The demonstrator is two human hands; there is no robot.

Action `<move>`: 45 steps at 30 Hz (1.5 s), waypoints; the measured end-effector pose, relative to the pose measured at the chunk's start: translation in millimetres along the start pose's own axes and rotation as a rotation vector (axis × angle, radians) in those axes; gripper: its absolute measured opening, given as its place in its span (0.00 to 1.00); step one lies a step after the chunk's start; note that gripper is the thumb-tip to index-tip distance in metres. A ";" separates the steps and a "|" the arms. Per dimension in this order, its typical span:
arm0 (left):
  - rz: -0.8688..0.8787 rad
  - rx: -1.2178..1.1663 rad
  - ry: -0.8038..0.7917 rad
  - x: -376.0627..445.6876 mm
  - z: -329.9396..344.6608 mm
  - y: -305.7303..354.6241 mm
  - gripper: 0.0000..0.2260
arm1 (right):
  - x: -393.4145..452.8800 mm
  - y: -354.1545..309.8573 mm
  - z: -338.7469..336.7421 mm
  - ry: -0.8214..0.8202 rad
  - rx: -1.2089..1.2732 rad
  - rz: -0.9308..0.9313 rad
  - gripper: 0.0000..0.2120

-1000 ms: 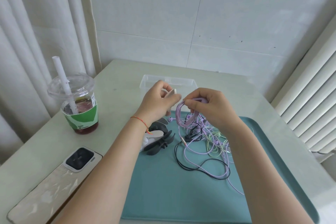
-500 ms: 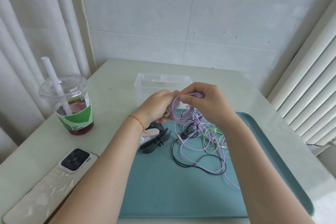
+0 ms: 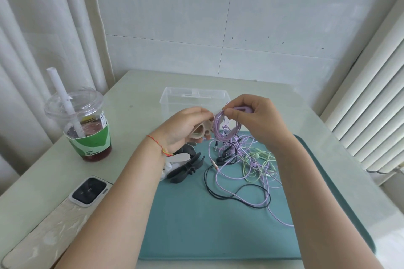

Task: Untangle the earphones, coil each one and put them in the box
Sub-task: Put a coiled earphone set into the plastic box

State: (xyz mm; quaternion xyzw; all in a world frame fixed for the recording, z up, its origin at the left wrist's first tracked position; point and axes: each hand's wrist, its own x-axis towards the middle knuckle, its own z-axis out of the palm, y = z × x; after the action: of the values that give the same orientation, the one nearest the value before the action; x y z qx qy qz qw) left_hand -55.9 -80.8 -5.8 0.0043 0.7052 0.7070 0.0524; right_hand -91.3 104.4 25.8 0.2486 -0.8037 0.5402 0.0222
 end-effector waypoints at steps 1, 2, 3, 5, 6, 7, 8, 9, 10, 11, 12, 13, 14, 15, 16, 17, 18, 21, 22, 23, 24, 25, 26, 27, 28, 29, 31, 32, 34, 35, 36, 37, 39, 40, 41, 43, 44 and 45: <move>0.011 -0.057 -0.004 -0.6 -0.2 -0.2 0.05 | 0.4 0.1 -1.4 0.001 0.009 0.001 0.03; 0.026 -0.108 -0.003 -1.0 -0.2 -0.1 0.04 | 0.7 0.0 -2.4 -0.001 0.019 0.002 0.03; 0.042 -0.147 0.000 -1.3 -1.0 -0.4 0.03 | 1.0 0.0 -3.2 -0.002 0.029 0.003 0.03; 0.073 -0.182 -0.008 -0.6 -2.8 -1.3 0.02 | 1.1 0.5 -3.3 0.003 0.042 0.004 0.02; 0.084 -0.176 -0.021 0.2 -3.4 -2.1 0.05 | 0.9 0.5 -2.9 0.008 0.049 0.006 0.02; 0.100 -0.158 -0.037 0.9 -3.7 -2.8 0.08 | 0.9 0.3 -2.0 0.013 0.062 0.009 0.01; 0.120 -0.135 -0.051 1.4 -2.9 -3.3 0.10 | 1.1 0.0 -0.8 0.018 0.084 0.012 0.01; 0.132 -0.122 -0.061 1.7 -1.8 -4.3 0.11 | 1.2 -0.1 0.8 0.026 0.111 0.015 0.01; 0.143 -0.120 -0.063 2.1 -0.1 -5.2 0.11 | 1.6 -0.3 2.3 0.036 0.140 0.019 0.01; 0.155 -0.128 -0.052 2.7 1.9 -6.0 0.11 | 1.9 -0.2 4.0 0.048 0.161 0.024 0.01; 0.169 -0.133 -0.027 3.6 3.7 -6.4 0.11 | 2.5 0.2 5.5 0.059 0.175 0.030 0.01; 0.174 -0.131 0.001 4.3 5.1 -6.9 0.11 | 2.7 0.9 6.7 0.070 0.183 0.032 0.01; 0.173 -0.122 0.027 5.0 6.3 -7.1 0.10 | 3.1 1.5 8.0 0.077 0.187 0.032 0.01; 0.168 -0.104 0.047 5.0 7.2 -7.0 0.10 | 3.2 2.0 9.0 0.085 0.187 0.033 0.01; 0.164 -0.074 0.069 4.7 8.3 -6.5 0.10 | 3.3 1.9 9.8 0.092 0.185 0.034 0.02; 0.164 -0.042 0.088 4.1 9.0 -6.1 0.10 | 3.6 2.0 10.3 0.101 0.182 0.034 0.02; 0.174 -0.010 0.103 4.0 9.0 -6.1 0.10 | 3.9 1.7 10.6 0.111 0.186 0.034 0.02; 0.186 0.046 0.120 3.4 11.4 -3.5 0.10 | 4.0 1.9 11.1 0.138 0.226 0.050 0.01; 0.174 0.037 0.122 3.3 12.9 -1.9 0.10 | 4.4 3.0 10.9 0.142 0.235 0.062 0.02; 0.161 0.015 0.123 3.5 14.4 -0.4 0.10 | 4.7 4.6 10.8 0.139 0.234 0.079 0.02; 0.151 -0.002 0.124 3.6 15.8 1.2 0.10 | 4.8 5.9 11.0 0.129 0.231 0.097 0.02; 0.145 -0.005 0.124 3.7 17.0 2.6 0.10 | 4.7 7.0 11.1 0.118 0.231 0.114 0.02; 0.141 0.004 0.125 4.0 18.2 3.1 0.10 | 4.6 7.7 11.3 0.109 0.238 0.127 0.01; 0.140 0.013 0.126 3.9 18.8 3.2 0.10 | 4.7 8.4 11.5 0.104 0.252 0.136 0.01; 0.140 0.016 0.127 3.8 19.3 2.7 0.10 | 4.7 8.7 11.5 0.099 0.269 0.139 0.01; 0.144 0.011 0.126 3.8 19.5 1.8 0.10 | 4.4 8.8 11.1 0.091 0.285 0.139 0.01; 0.160 -0.005 0.124 3.8 19.5 -0.2 0.07 | 4.0 8.7 9.4 0.055 0.345 0.152 0.02; 0.170 -0.019 0.128 4.0 19.7 -1.0 0.06 | 4.0 8.8 8.2 0.028 0.397 0.168 0.02; 0.184 -0.069 0.143 4.8 19.2 -2.2 0.05 | 3.9 9.3 5.3 -0.024 0.507 0.206 0.03; 0.185 -0.096 0.151 5.5 18.4 -2.7 0.05 | 4.0 9.4 3.7 -0.043 0.549 0.221 0.03; 0.181 -0.118 0.153 5.5 18.0 -2.6 0.05 | 4.2 9.3 2.8 -0.056 0.581 0.230 0.03; 0.173 -0.135 0.147 5.5 17.6 -2.1 0.06 | 4.3 9.3 1.8 -0.064 0.606 0.231 0.03; 0.149 -0.173 0.128 5.6 17.3 -1.1 0.07 | 4.8 9.3 0.8 -0.068 0.632 0.215 0.04; 0.140 -0.190 0.119 5.7 17.4 -0.6 0.07 | 5.0 9.1 0.8 -0.066 0.628 0.200 0.04; 0.136 -0.201 0.115 6.2 17.7 -0.4 0.08 | 5.2 9.2 0.9 -0.063 0.614 0.183 0.05; 0.128 -0.234 0.103 6.7 18.7 -1.2 0.09 | 4.6 8.9 1.1 -0.056 0.584 0.152 0.06; 0.122 -0.261 0.096 7.0 19.3 -1.7 0.10 | 4.3 8.8 1.0 -0.058 0.577 0.140 0.06; 0.115 -0.287 0.090 7.1 19.4 -2.6 0.11 | 3.9 8.5 0.7 -0.065 0.575 0.131 0.07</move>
State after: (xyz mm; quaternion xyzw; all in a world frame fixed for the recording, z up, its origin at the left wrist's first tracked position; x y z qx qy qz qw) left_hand -61.2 -60.8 -8.8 0.0055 0.5971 0.8019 -0.0200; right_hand -98.1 104.8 19.4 0.2092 -0.6323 0.7378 -0.1098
